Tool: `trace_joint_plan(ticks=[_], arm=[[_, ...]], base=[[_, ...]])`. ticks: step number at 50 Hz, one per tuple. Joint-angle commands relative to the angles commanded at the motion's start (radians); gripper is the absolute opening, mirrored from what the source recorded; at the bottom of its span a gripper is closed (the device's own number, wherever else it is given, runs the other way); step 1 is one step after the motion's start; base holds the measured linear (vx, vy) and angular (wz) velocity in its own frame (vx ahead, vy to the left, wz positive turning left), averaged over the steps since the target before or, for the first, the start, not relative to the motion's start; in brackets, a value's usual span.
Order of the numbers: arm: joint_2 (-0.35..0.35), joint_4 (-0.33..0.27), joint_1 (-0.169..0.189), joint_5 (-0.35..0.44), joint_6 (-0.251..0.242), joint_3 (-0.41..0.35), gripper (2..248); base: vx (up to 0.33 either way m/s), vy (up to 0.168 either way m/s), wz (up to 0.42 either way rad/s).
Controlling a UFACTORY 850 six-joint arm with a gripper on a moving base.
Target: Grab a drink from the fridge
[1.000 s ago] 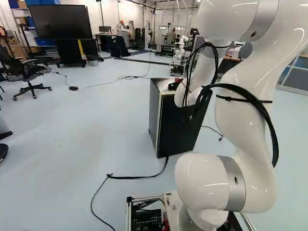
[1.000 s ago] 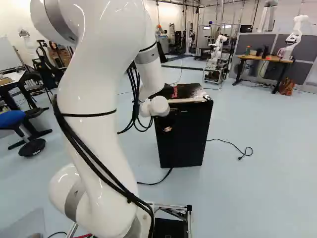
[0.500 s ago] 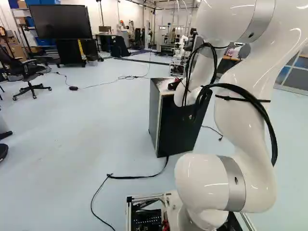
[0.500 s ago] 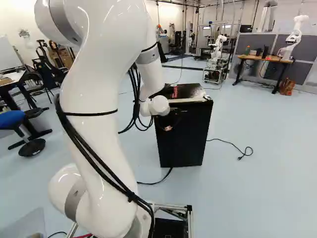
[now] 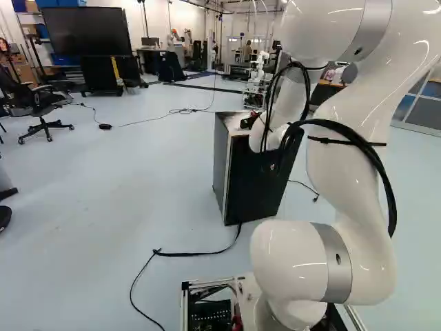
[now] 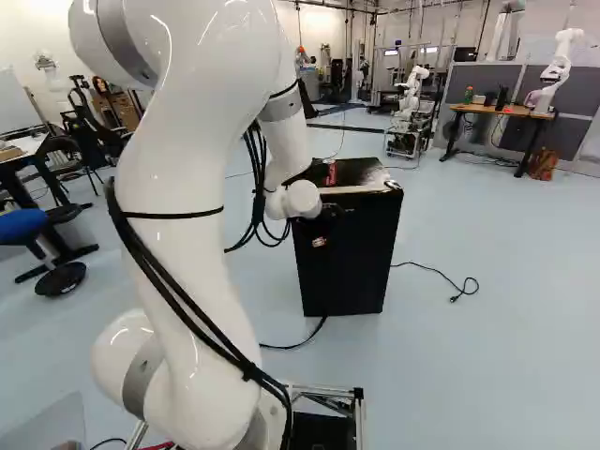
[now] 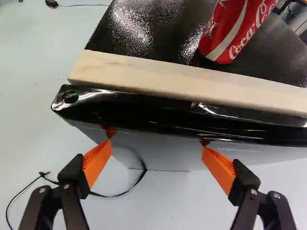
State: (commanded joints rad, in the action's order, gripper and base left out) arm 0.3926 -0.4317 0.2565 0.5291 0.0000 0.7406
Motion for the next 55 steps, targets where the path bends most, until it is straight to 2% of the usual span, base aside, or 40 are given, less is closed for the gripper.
trace_joint_plan(ticks=[27, 55], arm=[[-0.084, 0.000, 0.018, 0.009, 0.000, -0.108, 247], [-0.198, 0.000, 0.045, 0.157, 0.000, -0.246, 247]], base=[[0.000, 0.000, 0.000], [0.000, 0.000, 0.000]])
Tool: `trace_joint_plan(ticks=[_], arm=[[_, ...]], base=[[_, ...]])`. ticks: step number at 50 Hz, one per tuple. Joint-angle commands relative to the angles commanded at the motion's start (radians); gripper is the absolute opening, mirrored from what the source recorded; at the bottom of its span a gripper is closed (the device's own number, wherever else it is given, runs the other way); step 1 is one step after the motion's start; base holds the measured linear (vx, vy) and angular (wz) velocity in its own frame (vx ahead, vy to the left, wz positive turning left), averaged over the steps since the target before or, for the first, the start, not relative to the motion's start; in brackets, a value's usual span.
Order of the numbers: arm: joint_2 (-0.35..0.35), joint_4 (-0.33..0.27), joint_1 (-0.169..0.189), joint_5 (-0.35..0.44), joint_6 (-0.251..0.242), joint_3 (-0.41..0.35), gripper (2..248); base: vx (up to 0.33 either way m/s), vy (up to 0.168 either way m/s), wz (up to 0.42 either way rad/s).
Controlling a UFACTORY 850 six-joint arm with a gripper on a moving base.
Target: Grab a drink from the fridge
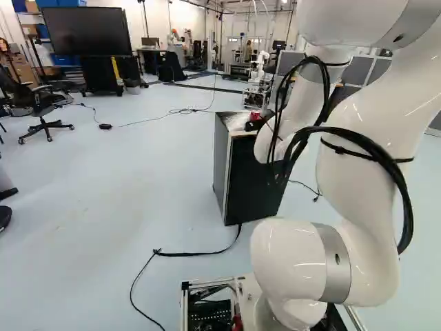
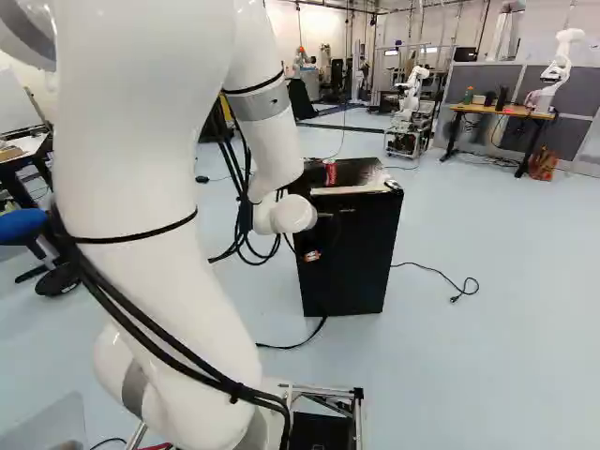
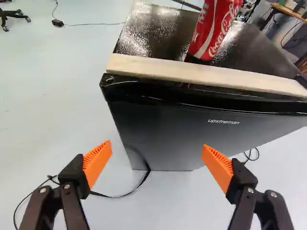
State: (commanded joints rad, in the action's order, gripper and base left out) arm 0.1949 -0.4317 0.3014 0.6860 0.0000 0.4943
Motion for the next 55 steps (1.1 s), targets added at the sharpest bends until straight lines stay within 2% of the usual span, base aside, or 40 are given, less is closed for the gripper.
trace_joint_plan(ticks=[16, 43, 55], arm=[[-0.034, 0.000, 0.008, 0.093, 0.000, -0.039, 247], [-0.035, 0.022, 0.008, 0.263, 0.000, -0.041, 247], [-0.021, 0.047, 0.010, 0.298, 0.000, -0.024, 247]], base=[[0.000, 0.000, 0.000], [0.000, 0.000, 0.000], [0.000, 0.000, 0.000]])
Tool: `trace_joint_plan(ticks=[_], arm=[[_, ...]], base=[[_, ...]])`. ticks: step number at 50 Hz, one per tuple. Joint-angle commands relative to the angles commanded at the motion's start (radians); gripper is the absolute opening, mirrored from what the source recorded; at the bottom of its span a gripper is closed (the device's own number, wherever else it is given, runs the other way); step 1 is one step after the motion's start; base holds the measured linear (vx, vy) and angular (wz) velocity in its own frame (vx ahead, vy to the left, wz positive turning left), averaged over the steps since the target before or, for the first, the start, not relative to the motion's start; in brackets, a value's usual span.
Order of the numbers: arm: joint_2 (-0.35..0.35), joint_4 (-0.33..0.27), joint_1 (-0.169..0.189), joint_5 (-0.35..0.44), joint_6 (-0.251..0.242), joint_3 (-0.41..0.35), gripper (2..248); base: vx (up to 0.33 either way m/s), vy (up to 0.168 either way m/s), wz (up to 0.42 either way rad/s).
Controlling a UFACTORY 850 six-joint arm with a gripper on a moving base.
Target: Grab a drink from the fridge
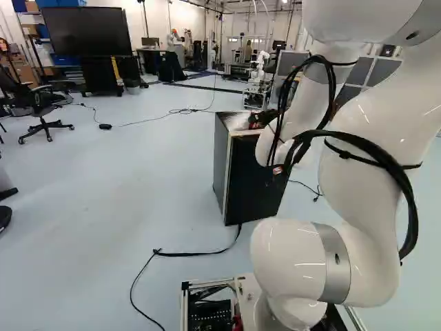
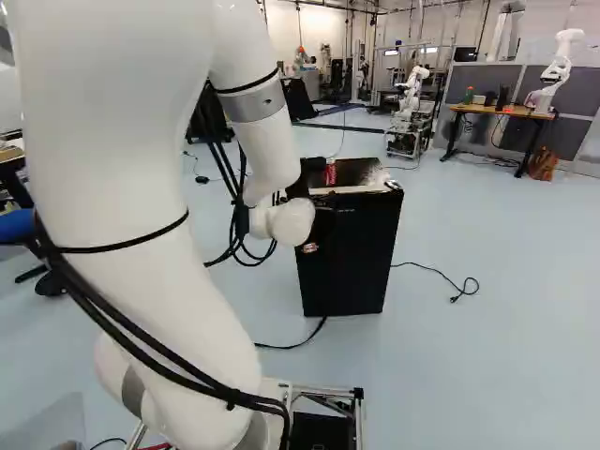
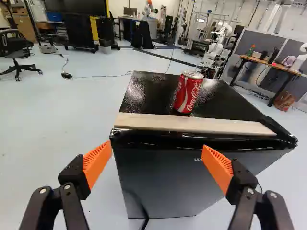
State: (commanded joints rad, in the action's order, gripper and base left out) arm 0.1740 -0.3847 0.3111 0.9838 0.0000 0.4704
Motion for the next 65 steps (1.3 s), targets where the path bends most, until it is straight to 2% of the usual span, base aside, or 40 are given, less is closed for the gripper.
trace_joint_plan(ticks=[18, 31, 42, 65], arm=[[0.020, 0.011, 0.011, 0.004, 0.000, 0.064, 247], [0.051, 0.011, 0.005, 0.004, 0.000, 0.122, 247], [0.102, 0.021, -0.005, 0.004, 0.000, 0.179, 247], [0.251, 0.069, -0.024, 0.004, 0.000, 0.306, 247]], base=[[0.000, 0.000, 0.000], [0.000, 0.000, 0.000], [0.000, 0.000, 0.000], [0.000, 0.000, 0.000]])
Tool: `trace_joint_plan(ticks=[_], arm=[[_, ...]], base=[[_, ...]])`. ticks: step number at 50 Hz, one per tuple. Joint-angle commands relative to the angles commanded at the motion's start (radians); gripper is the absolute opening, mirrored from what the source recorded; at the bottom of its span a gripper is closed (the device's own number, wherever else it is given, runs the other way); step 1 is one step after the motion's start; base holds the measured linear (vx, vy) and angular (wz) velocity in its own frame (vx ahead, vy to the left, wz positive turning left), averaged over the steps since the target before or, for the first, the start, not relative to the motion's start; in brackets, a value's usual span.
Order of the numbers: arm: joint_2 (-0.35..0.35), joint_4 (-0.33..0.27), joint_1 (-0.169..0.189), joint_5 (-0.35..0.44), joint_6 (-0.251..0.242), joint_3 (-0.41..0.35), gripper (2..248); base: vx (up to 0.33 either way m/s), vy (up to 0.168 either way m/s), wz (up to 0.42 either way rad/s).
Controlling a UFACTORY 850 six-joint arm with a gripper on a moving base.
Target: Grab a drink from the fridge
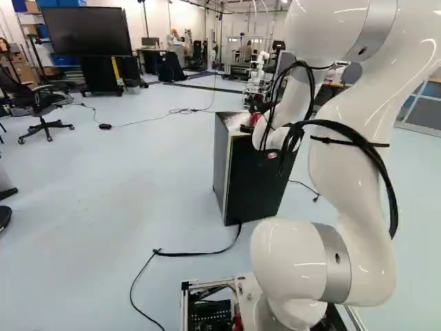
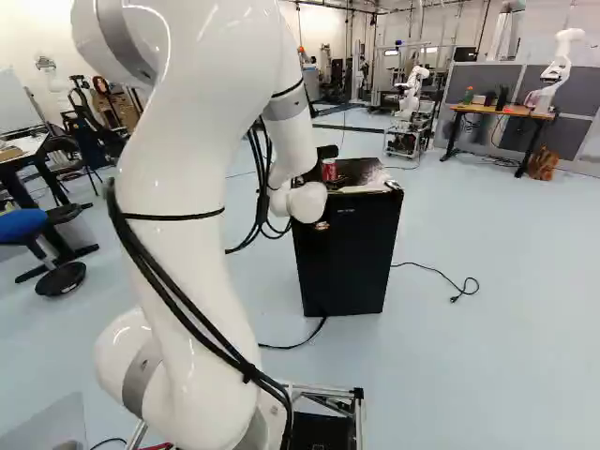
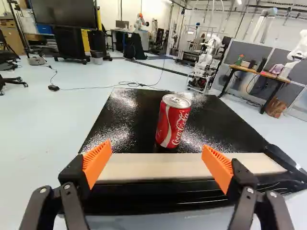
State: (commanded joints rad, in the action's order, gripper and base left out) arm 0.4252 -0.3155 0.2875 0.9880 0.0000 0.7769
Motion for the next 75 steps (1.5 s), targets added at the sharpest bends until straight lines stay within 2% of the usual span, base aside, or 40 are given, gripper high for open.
trace_joint_plan(ticks=[26, 38, 49, 50, 55, 56, 60, 61, 65, 66, 75], arm=[[0.124, 0.074, -0.019, 0.023, 0.000, 0.147, 247], [0.172, 0.081, -0.026, 0.025, 0.000, 0.211, 247], [0.182, 0.081, -0.028, 0.025, 0.000, 0.226, 244], [0.182, 0.081, -0.028, 0.025, 0.000, 0.226, 209], [0.183, 0.081, -0.028, 0.025, 0.000, 0.227, 209], [0.183, 0.081, -0.028, 0.025, 0.000, 0.227, 171], [0.183, 0.081, -0.028, 0.025, 0.000, 0.227, 171], [0.183, 0.081, -0.028, 0.025, 0.000, 0.227, 134], [0.183, 0.081, -0.028, 0.025, 0.000, 0.227, 134], [0.183, 0.081, -0.028, 0.025, 0.000, 0.227, 99], [0.181, 0.081, -0.028, 0.025, 0.000, 0.226, 98]], base=[[0.000, 0.000, 0.000], [0.000, 0.000, 0.000], [0.000, 0.000, 0.000], [0.000, 0.000, 0.000], [0.000, 0.000, 0.000], [0.000, 0.000, 0.000], [0.000, 0.000, 0.000], [0.000, 0.000, 0.000], [0.000, 0.000, 0.000], [0.000, 0.000, 0.000], [0.000, 0.000, 0.000]])
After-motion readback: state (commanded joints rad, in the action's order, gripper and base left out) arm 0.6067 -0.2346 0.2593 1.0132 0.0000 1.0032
